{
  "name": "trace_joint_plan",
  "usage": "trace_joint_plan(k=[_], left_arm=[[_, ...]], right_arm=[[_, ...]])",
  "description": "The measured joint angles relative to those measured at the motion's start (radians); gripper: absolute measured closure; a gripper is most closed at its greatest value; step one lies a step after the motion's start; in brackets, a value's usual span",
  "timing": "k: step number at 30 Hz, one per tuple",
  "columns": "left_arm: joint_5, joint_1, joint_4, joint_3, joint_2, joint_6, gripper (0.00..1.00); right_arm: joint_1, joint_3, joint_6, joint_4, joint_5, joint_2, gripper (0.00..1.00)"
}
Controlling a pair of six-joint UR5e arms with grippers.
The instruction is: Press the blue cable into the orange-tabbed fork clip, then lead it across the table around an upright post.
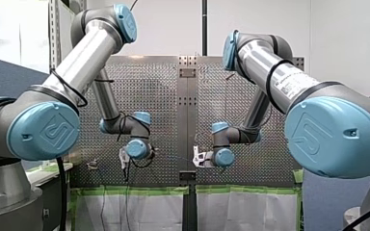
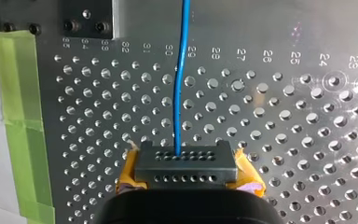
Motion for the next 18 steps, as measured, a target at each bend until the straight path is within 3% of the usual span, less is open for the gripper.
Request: trace_joint_plan(k=[5, 18], left_arm=[[-0.031, -0.013, -0.016, 0.029, -0.007, 0.006, 0.00], [-0.089, -0.025, -0.098, 0.151, -0.110, 0.048, 0.00]], right_arm=[[0.000, 0.000, 0.000, 0.000, 0.000, 0.000, 1.00], [0.001, 0.000, -0.004, 0.003, -0.006, 0.000, 1.00]])
